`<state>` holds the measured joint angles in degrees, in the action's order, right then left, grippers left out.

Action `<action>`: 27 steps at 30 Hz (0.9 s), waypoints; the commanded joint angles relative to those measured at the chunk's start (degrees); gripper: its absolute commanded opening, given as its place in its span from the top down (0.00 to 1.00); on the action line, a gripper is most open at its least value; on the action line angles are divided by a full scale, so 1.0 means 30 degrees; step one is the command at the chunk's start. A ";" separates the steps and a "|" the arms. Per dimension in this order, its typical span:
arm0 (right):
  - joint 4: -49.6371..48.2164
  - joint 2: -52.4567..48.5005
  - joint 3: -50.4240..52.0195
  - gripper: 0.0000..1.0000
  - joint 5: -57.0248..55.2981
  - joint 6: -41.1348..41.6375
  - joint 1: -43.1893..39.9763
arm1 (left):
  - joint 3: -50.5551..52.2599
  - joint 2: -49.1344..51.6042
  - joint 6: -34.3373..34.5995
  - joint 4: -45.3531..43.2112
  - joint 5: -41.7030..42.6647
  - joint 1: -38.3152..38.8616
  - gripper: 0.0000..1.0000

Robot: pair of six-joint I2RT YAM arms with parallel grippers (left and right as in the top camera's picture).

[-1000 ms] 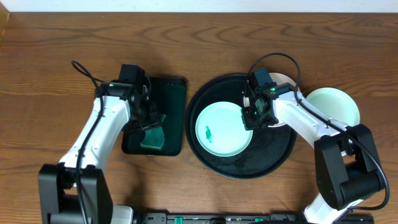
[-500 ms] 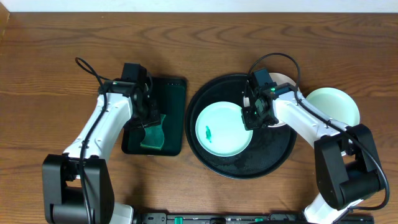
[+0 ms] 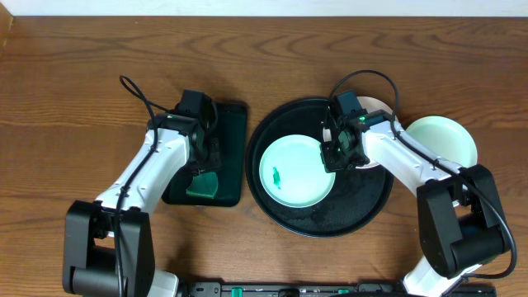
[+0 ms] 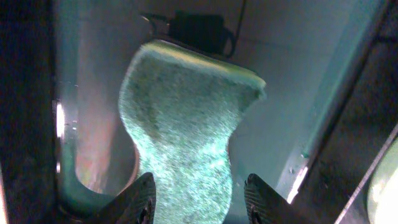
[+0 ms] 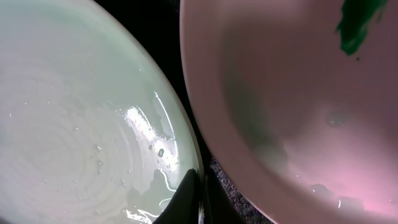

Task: Clean dirty plates on tray and stack at the side
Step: 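Lower the left gripper into the black tray and grasp the green sponge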

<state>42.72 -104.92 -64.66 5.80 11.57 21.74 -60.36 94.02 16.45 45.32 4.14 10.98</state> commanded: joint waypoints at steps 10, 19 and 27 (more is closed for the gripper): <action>-0.0029 -0.0066 -0.0211 0.97 -0.0284 0.0189 0.0036 | 0.0423 0.0933 0.0459 -0.0160 -0.1144 0.0015 0.52; -0.0029 -0.0066 -0.0211 0.97 -0.0284 0.0189 0.0036 | 0.0423 0.1734 0.0466 -0.0299 -0.1195 0.0015 0.52; -0.0022 -0.0066 -0.0211 0.97 -0.0277 0.0197 0.0044 | 0.0678 0.1960 -0.0044 -0.0809 -0.1202 0.0015 0.52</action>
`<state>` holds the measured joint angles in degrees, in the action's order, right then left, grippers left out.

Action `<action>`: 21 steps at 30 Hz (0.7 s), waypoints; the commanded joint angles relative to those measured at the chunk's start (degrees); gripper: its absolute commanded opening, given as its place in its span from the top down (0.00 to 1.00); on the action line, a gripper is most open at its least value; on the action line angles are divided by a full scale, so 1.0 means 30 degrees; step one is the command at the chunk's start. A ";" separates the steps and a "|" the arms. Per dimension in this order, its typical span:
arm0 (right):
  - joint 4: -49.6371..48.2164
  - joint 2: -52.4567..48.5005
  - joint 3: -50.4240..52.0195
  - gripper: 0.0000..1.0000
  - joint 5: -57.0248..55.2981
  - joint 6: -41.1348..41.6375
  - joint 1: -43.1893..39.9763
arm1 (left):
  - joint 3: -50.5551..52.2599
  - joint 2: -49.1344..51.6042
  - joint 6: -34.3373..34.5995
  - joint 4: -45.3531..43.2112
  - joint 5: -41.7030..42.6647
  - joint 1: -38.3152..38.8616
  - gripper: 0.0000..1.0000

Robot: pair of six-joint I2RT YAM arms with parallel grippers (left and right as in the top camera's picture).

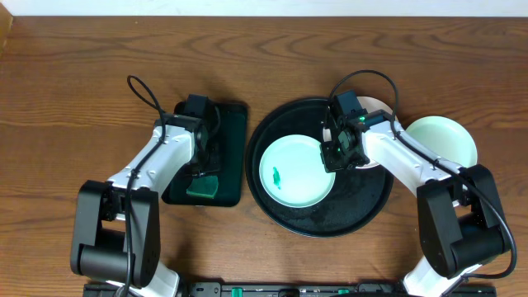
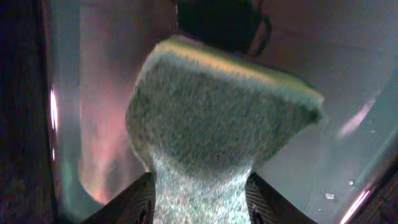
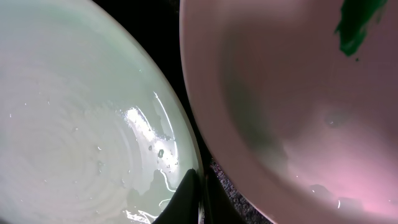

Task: Clean dirty plates on tray and stack at the side
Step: 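Lower the left gripper into the black tray and grasp the green sponge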

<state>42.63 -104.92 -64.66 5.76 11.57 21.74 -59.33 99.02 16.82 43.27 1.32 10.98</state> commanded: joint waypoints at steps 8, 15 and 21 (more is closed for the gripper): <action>-0.0007 -0.0066 -0.0211 0.97 -0.0270 0.0189 0.0036 | 0.0699 0.1005 -0.0168 -0.0488 -0.0248 0.0029 0.53; 0.0000 -0.0066 -0.0211 0.96 -0.0270 0.0189 0.0036 | 0.0933 0.1129 -0.0175 -0.1107 -0.0175 0.0029 0.72; 0.0000 -0.0066 -0.0211 0.96 -0.0270 0.0189 0.0036 | 0.0532 0.0576 -0.0240 -0.1100 -0.0175 0.0029 0.92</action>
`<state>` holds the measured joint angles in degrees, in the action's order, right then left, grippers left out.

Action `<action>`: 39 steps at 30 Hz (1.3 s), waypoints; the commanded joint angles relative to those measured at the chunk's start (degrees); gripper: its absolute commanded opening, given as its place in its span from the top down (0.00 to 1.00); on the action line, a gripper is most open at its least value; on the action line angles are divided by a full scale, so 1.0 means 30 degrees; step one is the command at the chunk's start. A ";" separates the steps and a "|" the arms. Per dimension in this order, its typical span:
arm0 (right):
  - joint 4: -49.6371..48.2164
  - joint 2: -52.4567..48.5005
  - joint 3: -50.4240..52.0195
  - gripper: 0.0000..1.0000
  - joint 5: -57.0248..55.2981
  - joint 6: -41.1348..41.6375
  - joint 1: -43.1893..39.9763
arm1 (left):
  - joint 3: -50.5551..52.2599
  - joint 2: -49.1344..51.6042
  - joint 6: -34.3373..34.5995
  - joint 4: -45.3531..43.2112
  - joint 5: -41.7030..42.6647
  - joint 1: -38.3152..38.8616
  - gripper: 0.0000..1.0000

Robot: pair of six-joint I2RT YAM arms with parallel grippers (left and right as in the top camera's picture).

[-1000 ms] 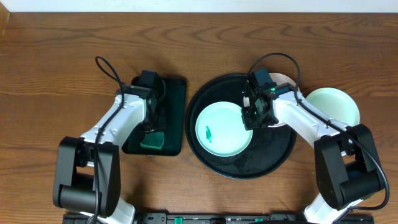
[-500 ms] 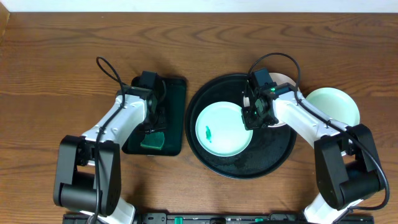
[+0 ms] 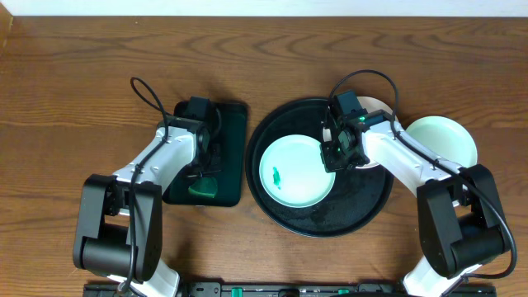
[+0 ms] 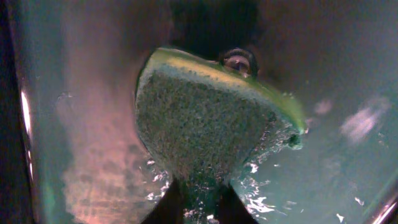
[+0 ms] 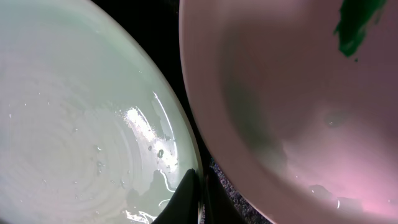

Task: Clean dirty plates on tray and stack at the side
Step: 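Lower the left gripper into the black tray and grasp the green sponge, then lift the green sponge and carry it right toward the round tray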

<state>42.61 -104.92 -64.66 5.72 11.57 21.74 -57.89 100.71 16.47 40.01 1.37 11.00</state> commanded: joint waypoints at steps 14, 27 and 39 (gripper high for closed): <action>0.0007 -0.0066 -0.0211 0.96 -0.0255 0.0189 0.0036 | -0.0379 -0.4495 -0.0124 -0.1297 -0.0197 0.0022 0.93; 0.0168 -0.0066 -0.0211 0.96 -0.0255 0.0189 0.0036 | -0.0379 -1.0790 -0.0211 -0.1362 -0.0204 0.0022 0.93; 0.0146 -0.0066 -0.0211 0.96 -0.0255 0.0189 0.0036 | -0.5238 -1.0571 -0.0823 0.3235 -0.1202 0.0022 0.93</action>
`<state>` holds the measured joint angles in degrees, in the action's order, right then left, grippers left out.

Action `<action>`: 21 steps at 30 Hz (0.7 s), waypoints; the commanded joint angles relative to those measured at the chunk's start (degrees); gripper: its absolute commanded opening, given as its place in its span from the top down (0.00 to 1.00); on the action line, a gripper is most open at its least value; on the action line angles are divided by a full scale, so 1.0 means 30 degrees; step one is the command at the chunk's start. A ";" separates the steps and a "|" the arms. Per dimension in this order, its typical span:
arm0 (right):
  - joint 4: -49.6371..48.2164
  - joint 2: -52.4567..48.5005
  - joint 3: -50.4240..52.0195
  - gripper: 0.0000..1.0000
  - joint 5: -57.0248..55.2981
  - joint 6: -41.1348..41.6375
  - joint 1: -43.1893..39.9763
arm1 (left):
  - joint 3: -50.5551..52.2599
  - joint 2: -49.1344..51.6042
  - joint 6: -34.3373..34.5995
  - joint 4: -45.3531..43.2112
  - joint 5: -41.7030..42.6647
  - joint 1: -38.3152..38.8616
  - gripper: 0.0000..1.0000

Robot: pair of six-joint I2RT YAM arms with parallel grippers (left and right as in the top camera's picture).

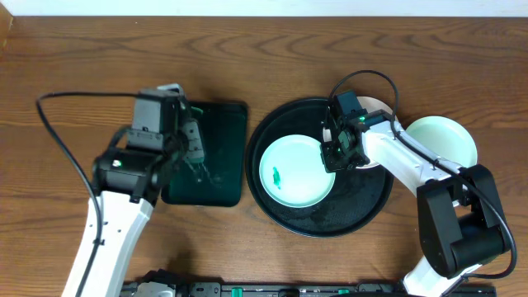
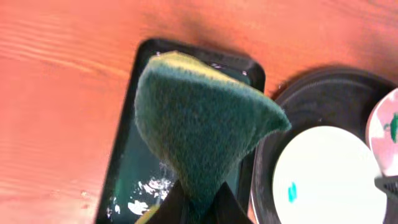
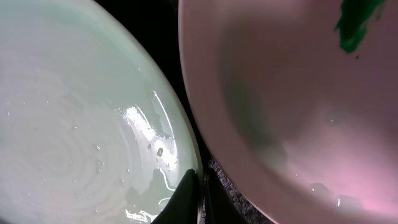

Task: Clean dirty plates on tray and stack at the side
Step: 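Lift the green sponge and carry it right toward the round tray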

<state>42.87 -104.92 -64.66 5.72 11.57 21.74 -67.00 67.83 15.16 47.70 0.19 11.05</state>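
Note:
My left gripper [image 2: 198, 208] is shut on a dark green sponge [image 2: 199, 124] with a yellow back and holds it high above the rectangular water tray [image 2: 127, 168]. On the round black tray [image 1: 363, 208] lies a pale green plate [image 1: 297, 169] with a green smear [image 1: 276, 176]. My right gripper [image 3: 200, 193] is shut on that plate's right rim [image 3: 186, 140]. A pink plate [image 3: 298, 93] with a green smear [image 3: 357, 22] lies next to it, mostly hidden under the right arm in the overhead view.
A clean pale green plate [image 1: 445, 139] sits on the wooden table right of the black tray. The water tray [image 1: 223, 157] stands left of the black tray, with wet patches on its floor. The left arm's cable [image 1: 66, 124] loops over the table at far left.
My left gripper, shut on the sponge in the water tray, now holds it well above the tray. The right gripper and both plates have not moved.
My left gripper was open around the sponge lying in the water tray, still open closer over it, then shut on it in the water, and now holds it raised. My right gripper stayed shut on the pale green plate's rim throughout.

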 commanded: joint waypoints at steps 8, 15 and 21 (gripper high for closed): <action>0.0051 -0.0066 -0.0211 0.97 -0.0255 0.0197 0.0036 | -0.7286 0.3985 -0.0321 0.6047 -0.0801 0.0007 0.93; -0.0007 -0.0066 -0.0211 0.98 -0.0262 0.0189 0.0036 | -0.7475 0.6652 -0.0066 0.7584 -0.0648 0.0007 0.93; -0.0015 -0.0066 -0.0211 0.98 -0.0255 0.0189 0.0036 | -0.7155 0.8597 0.0896 0.7431 -0.0648 0.0430 0.93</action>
<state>42.81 -104.92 -64.66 5.74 11.57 21.74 -88.33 91.96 16.49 70.08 -1.50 11.40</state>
